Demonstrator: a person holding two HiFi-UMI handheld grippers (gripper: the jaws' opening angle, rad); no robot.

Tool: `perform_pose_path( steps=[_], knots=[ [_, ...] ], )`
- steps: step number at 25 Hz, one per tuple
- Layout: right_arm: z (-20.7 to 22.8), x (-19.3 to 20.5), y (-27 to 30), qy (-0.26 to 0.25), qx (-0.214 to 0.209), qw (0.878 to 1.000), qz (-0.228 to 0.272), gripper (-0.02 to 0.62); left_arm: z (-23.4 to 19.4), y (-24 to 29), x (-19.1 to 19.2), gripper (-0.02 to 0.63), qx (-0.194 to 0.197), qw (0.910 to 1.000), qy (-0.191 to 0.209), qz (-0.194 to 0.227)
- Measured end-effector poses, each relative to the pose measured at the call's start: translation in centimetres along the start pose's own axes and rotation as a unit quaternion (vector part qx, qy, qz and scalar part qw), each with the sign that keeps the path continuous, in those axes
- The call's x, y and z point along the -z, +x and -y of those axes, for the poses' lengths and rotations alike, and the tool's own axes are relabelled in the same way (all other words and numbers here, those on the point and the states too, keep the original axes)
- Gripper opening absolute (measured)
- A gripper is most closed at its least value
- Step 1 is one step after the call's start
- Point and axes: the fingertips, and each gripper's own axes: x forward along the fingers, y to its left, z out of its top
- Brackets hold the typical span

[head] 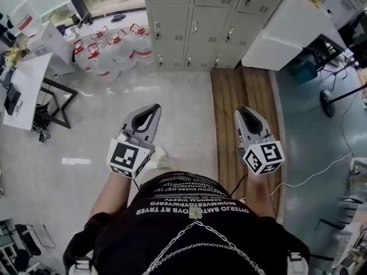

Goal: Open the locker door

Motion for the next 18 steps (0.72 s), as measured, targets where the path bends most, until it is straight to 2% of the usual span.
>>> perform_pose_path(
  steps=[7,12,18],
  knots=[
    [-1.0,-0.4,7.0,-0.005,-0.006,1.000,-0.029,0.081,-7.3,2.5,1.5,0.005,-0.004,0.9996,-0.026,-0.010],
    [-1.0,-1.6,10.8,-0.007,0.006,0.999,-0.041,0.083,-11.1,4.7,2.0,0.005,0.015,0.9990,-0.038,-0.015],
    [-1.4,-3.7,14.9,-0.016,0.026,0.999,-0.041,0.092,-16.2,6.9,1.1,0.005,0.032,0.9987,-0.040,0.000]
  ],
)
